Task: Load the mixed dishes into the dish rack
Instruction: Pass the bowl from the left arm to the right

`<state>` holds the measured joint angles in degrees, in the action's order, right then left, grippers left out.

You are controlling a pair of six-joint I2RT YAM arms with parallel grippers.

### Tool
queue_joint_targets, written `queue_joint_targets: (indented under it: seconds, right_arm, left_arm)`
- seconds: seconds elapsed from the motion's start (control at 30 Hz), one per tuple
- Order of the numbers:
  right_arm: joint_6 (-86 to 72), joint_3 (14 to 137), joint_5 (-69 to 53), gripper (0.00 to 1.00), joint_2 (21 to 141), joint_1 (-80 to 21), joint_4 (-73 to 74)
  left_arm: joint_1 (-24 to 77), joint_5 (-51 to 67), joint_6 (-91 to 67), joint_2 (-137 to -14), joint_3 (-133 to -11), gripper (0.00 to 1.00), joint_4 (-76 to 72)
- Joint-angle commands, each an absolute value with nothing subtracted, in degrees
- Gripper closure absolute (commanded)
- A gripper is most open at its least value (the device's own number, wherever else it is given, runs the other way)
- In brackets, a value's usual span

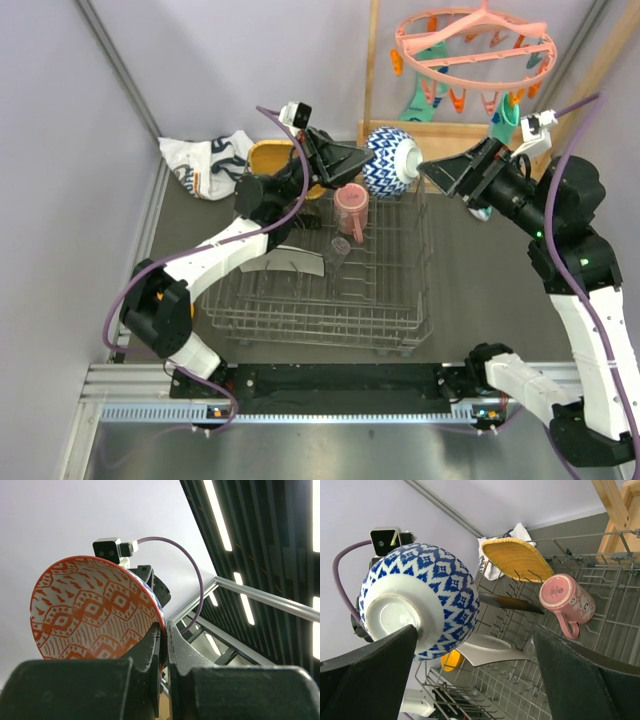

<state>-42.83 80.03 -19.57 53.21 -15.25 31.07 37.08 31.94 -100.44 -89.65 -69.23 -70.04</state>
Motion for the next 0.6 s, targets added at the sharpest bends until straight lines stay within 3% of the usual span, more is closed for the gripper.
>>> queue_joint_targets:
  seconds: [0.0, 0.57]
  right_arm:
    - [-40.34, 81.3, -20.56, 0.03, 52.47, -15.29, 32.61]
    - [-40.87, 83.93, -21.62, 0.03, 49.83, -15.29, 32.17]
  left_arm:
    - [37.18, 29.36, -100.19, -88.15, -69.08, 1.0, -83.23]
    - [37.18, 30.23, -100.2, -90.18, -67.94, 1.0, -84.02]
